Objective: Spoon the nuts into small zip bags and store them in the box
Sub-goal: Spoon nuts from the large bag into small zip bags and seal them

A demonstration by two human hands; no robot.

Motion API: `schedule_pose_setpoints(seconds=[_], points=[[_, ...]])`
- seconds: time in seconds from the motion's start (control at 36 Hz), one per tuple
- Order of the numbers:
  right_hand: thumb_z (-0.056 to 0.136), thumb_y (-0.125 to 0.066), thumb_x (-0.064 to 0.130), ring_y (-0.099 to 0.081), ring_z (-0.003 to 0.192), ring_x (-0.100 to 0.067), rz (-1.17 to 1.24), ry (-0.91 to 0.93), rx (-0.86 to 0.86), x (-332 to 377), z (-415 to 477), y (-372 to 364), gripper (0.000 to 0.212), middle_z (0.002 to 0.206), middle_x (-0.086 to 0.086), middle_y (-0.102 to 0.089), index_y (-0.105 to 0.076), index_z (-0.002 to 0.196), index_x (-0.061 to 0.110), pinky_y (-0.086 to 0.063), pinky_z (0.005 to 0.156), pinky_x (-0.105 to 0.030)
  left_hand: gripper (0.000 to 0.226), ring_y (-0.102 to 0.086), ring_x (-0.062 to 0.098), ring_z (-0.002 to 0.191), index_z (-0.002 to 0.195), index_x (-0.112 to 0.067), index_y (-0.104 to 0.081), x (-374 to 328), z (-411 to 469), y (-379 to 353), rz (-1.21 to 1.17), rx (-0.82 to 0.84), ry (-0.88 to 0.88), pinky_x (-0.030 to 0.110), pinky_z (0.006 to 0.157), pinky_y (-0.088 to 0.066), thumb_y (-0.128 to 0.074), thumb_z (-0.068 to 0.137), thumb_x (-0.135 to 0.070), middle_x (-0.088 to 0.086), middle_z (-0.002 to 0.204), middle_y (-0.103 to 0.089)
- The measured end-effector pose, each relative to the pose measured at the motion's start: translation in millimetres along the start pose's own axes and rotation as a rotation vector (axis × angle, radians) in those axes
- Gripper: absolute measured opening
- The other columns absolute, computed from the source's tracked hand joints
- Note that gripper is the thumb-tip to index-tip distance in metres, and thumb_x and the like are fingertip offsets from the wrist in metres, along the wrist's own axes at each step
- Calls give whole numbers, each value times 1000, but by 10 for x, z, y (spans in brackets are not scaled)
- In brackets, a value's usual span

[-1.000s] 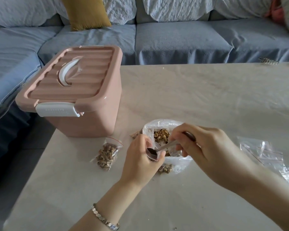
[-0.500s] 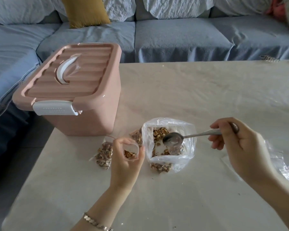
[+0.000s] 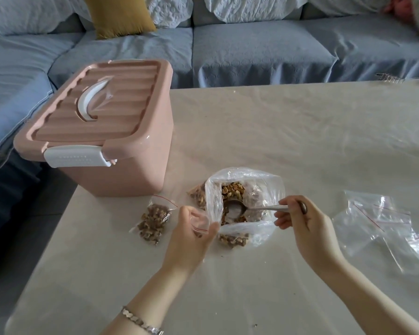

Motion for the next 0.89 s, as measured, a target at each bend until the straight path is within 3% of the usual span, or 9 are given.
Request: schedule_pose_setpoints(seconds=[0.11, 0.17, 0.28, 0.39, 0.47, 0.53, 0.61, 0.81, 0.89], points=[[97, -41, 13, -65, 58, -16, 93, -148, 17, -237, -97, -56, 26, 68, -2, -69, -60, 80, 20, -52, 61, -23, 29, -56, -3, 76, 88, -28, -42, 31, -13, -75, -9, 42, 19, 22, 69, -42, -70, 80, -29, -16, 85, -55], [97, -40, 11, -65, 56, -16, 183, -245, 6, -343, -150, -81, 26, 61, -7, -66, -60, 80, 14, -53, 58, -22, 29, -57, -3, 73, 88, -28, -42, 47, -22, -100, -12, 47, 32, 16, 67, -42, -70, 79, -30, -14, 83, -58], [98, -39, 10, -64, 53, -16, 322, -394, -15, -478, -226, -122, 26, 67, -14, -64, -59, 81, 6, -54, 54, -20, 29, -56, -8, 71, 88, -27, -43, 45, -16, -102, -24, 24, 19, 5, 63, -39, -70, 79, -28, -15, 84, -57], [98, -39, 11, -64, 52, -18, 417, -493, -8, -544, -274, -156, 26, 70, -18, -64, -57, 82, 4, -54, 52, -20, 29, -55, -3, 75, 92, -24, -45, 25, -34, -99, -51, 14, 20, 7, 65, -39, -71, 79, -26, -15, 88, -54], [98, -40, 12, -65, 51, -18, 527, -571, -29, -599, -299, -134, 26, 72, -20, -63, -57, 84, 1, -54, 51, -20, 30, -56, 4, 78, 93, -23, -46, 4, -32, -92, -99, 5, 42, 18, 72, -44, -71, 79, -29, -15, 91, -53], [99, -40, 14, -65, 51, -16, 597, -608, -53, -625, -297, -92, 26, 71, -20, -63, -57, 85, 1, -54, 50, -20, 31, -56, -2, 76, 90, -25, -45, -16, -10, -59, -111, -12, 35, 17, 73, -45, -72, 77, -33, -16, 90, -54], [99, -39, 17, -65, 50, -15, 639, -607, -85, -607, -252, 23, 27, 60, -13, -65, -57, 85, 2, -54, 49, -19, 30, -56, -4, 80, 88, -28, -45, -61, 13, 24, -82, -51, -25, 6, 68, -40, -73, 77, -24, -12, 91, -57], [100, -37, 16, -62, 45, -13, 543, -440, -104, -241, -26, 380, 29, 51, -6, -65, -56, 81, 5, -51, 47, -17, 33, -53, 4, 88, 90, -25, -50, -121, 6, 118, 19, -119, -167, 23, 74, -46, -70, 67, -36, -10, 92, -55], [99, -36, 16, -60, 43, -13, 490, -362, -75, -3, 74, 453, 30, 50, -7, -64, -56, 79, 6, -50, 45, -17, 31, -54, 4, 86, 86, -34, -45, -103, -4, 31, 46, -84, -119, 11, 72, -41, -72, 70, -30, -13, 89, -53]])
Point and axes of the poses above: each hand's wrist, its own z-axis towards the middle knuckle, its own y-axis out of the back of the hand, x = y × z, the point moved 10 cm from there along z, towards the middle knuckle
